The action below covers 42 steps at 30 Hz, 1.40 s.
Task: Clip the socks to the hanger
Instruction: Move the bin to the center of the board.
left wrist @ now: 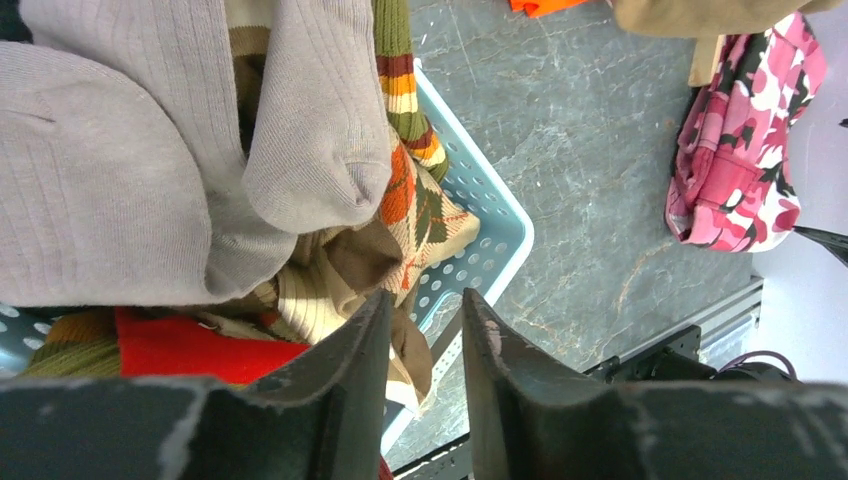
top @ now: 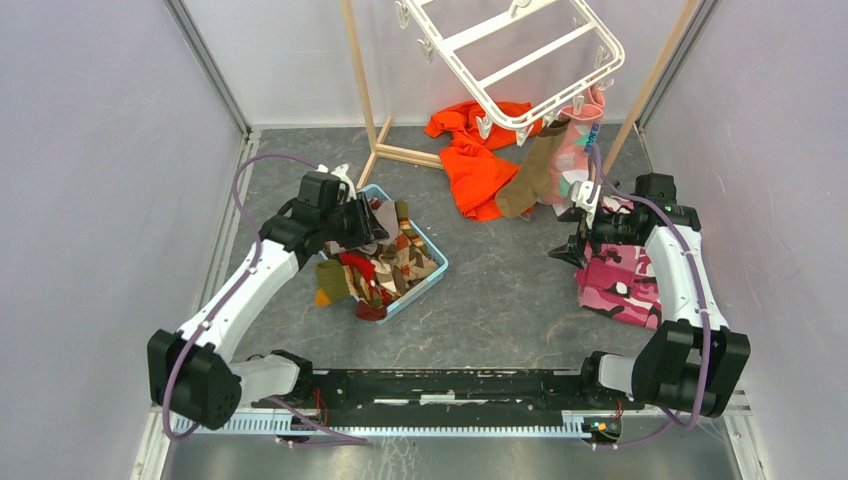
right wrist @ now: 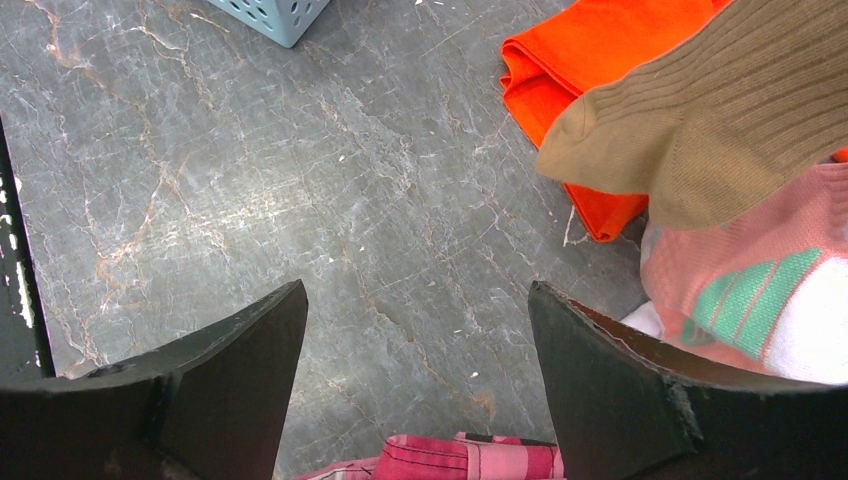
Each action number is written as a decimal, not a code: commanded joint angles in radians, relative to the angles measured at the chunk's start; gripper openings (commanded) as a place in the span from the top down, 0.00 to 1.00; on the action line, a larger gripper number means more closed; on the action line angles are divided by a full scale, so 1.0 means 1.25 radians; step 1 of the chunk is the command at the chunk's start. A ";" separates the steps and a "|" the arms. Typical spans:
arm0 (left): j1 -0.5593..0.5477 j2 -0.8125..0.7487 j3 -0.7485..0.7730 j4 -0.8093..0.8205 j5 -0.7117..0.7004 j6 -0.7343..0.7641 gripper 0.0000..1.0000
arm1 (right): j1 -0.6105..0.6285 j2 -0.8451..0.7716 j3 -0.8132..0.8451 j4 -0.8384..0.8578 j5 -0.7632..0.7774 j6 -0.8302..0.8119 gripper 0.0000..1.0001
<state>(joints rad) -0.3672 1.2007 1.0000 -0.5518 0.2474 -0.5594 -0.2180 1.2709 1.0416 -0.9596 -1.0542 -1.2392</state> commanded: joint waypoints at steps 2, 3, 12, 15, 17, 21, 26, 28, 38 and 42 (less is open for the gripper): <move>-0.008 -0.011 0.009 -0.052 -0.038 0.014 0.59 | -0.002 -0.003 0.027 -0.006 -0.024 -0.012 0.12; -0.019 0.001 0.002 -0.053 -0.053 0.013 0.58 | -0.002 -0.003 0.027 -0.006 -0.025 -0.012 0.12; -0.151 0.148 0.030 -0.075 -0.239 0.010 0.54 | -0.003 -0.006 0.025 -0.007 -0.028 -0.014 0.12; -0.157 0.186 0.039 -0.098 -0.283 0.018 0.57 | -0.003 -0.007 0.025 -0.008 -0.028 -0.014 0.12; -0.157 0.189 0.041 -0.100 -0.273 0.027 0.79 | -0.003 -0.008 0.026 -0.007 -0.029 -0.015 0.12; -0.157 0.134 0.069 -0.093 -0.226 0.034 0.98 | -0.003 -0.008 0.027 -0.009 -0.029 -0.016 0.12; -0.151 0.052 0.159 -0.147 -0.213 0.051 0.98 | -0.003 -0.010 0.027 -0.008 -0.029 -0.016 0.12; -0.147 0.026 0.192 -0.167 -0.214 0.057 0.98 | -0.003 -0.012 0.027 -0.009 -0.029 -0.017 0.12; -0.138 -0.007 0.265 -0.209 -0.202 0.068 0.98 | -0.002 -0.014 0.028 -0.012 -0.032 -0.020 0.12; -0.138 -0.014 0.269 -0.209 -0.210 0.068 0.98 | -0.002 -0.015 0.027 -0.012 -0.032 -0.020 0.12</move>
<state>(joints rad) -0.5446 1.1896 1.3117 -0.8024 -0.0235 -0.5308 -0.2180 1.2709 1.0416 -0.9634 -1.0618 -1.2449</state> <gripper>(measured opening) 0.035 0.876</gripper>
